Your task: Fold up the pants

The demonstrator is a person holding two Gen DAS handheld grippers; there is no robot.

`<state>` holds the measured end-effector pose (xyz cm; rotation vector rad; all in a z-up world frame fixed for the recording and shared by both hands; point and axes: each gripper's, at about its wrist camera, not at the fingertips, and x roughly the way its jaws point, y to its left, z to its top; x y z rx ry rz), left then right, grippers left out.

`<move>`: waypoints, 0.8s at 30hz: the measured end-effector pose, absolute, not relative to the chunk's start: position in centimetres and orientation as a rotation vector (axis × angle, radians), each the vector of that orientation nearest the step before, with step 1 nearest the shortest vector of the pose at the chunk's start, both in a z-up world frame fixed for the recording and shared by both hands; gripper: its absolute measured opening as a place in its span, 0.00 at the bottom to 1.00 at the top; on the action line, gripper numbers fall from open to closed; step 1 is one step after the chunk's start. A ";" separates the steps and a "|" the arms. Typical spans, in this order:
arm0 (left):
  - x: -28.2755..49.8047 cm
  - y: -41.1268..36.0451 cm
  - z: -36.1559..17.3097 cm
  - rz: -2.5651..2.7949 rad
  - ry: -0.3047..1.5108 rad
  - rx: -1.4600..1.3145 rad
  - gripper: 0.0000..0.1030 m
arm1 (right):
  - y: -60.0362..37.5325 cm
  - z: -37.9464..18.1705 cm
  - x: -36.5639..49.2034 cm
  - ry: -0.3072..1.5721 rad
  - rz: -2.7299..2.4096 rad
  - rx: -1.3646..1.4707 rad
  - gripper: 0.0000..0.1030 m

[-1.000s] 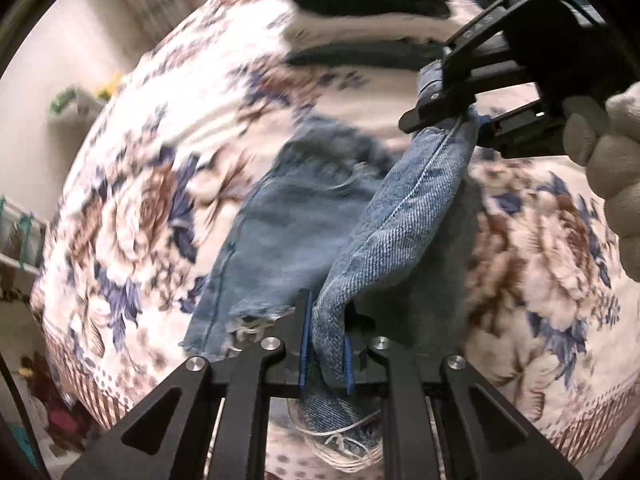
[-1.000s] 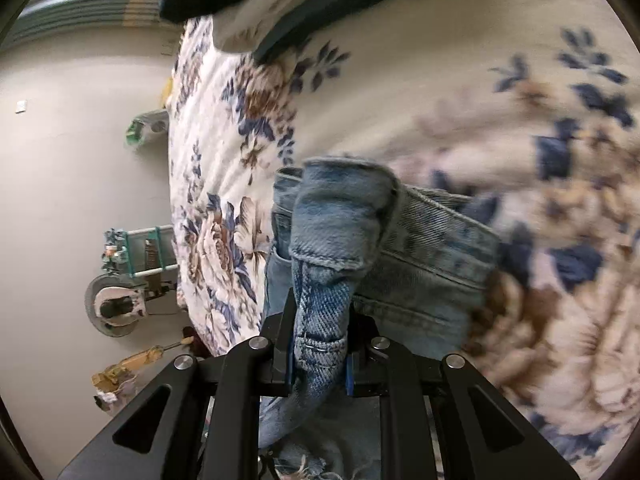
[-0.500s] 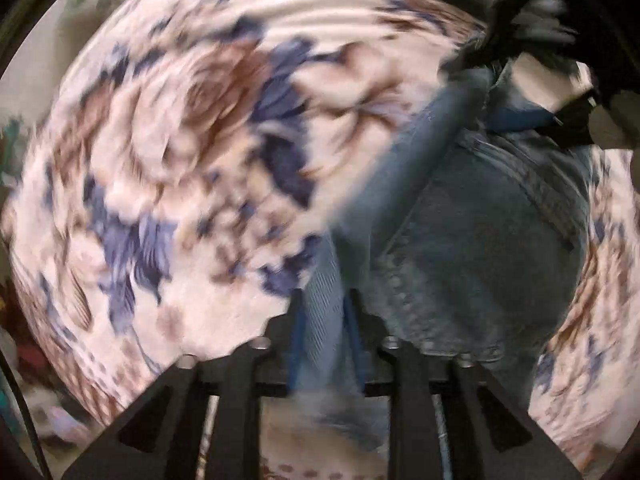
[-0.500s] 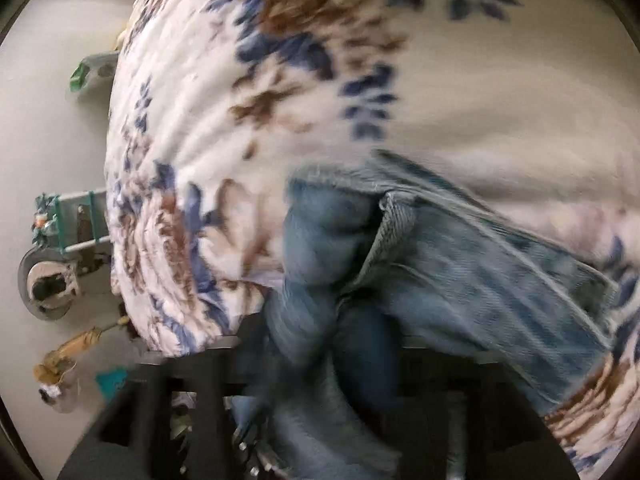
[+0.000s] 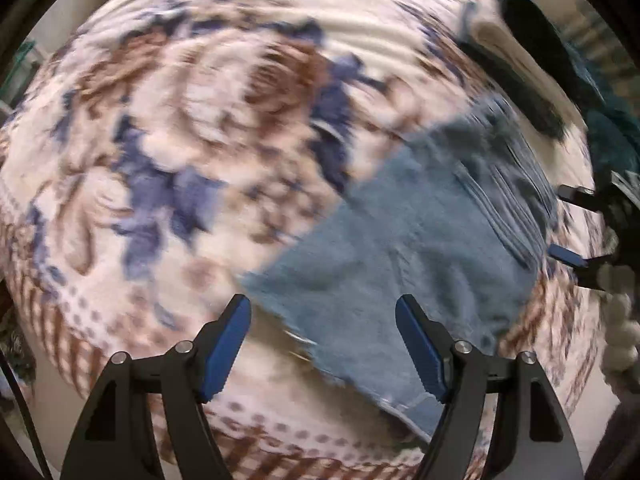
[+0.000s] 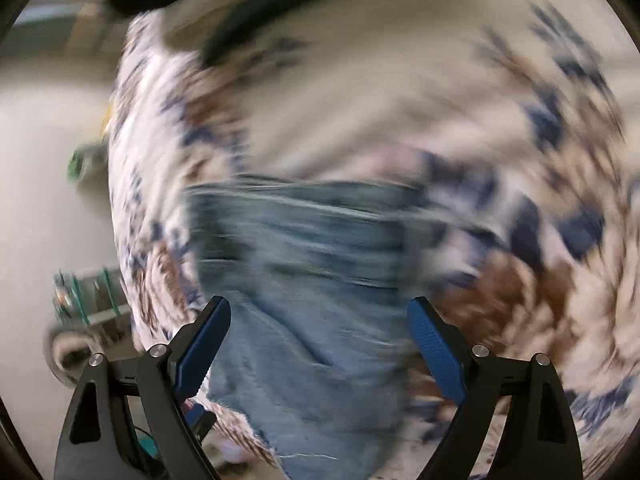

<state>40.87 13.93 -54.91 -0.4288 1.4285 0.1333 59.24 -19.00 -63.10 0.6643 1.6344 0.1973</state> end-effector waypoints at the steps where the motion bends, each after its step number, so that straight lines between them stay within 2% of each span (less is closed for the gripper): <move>1: 40.8 12.9 -55.2 0.113 1.441 -0.422 0.71 | -20.4 -64.3 58.9 1.638 0.180 0.707 0.90; 6: 39.8 7.3 -58.5 0.042 1.521 -0.347 0.71 | -21.8 -68.4 59.5 1.632 0.305 0.839 0.86; 7: 39.5 6.5 -59.1 0.042 1.534 -0.317 0.71 | -21.4 -68.8 59.9 1.622 0.334 0.828 0.70; 8: 39.6 5.9 -59.7 0.042 1.545 -0.291 0.71 | -20.8 -69.0 60.1 1.619 0.372 0.810 0.49; 9: 39.2 5.2 -60.4 0.042 1.558 -0.262 0.71 | -20.2 -69.0 60.3 1.630 0.362 0.741 0.47; 11: 38.3 4.7 -61.5 0.048 1.580 -0.259 0.71 | -20.3 -69.0 60.4 1.612 0.332 0.713 0.37; 15: 37.3 5.5 -60.3 0.093 1.569 -0.310 0.71 | -21.0 -69.7 60.2 1.640 0.354 0.772 0.39; 16: 36.7 6.0 -59.5 0.118 1.548 -0.356 0.71 | -21.2 -69.6 60.3 1.656 0.383 0.799 0.45; 17: 36.0 6.9 -58.1 0.159 1.495 -0.442 0.71 | -21.1 -69.3 60.5 1.671 0.408 0.799 0.52; 19: 34.2 8.1 -55.9 0.217 1.382 -0.609 0.71 | -21.4 -68.5 60.5 1.676 0.449 0.743 0.59; 24: 30.1 7.0 -53.2 0.316 1.076 -0.908 0.71 | -21.0 -68.6 61.0 1.702 0.479 0.721 0.60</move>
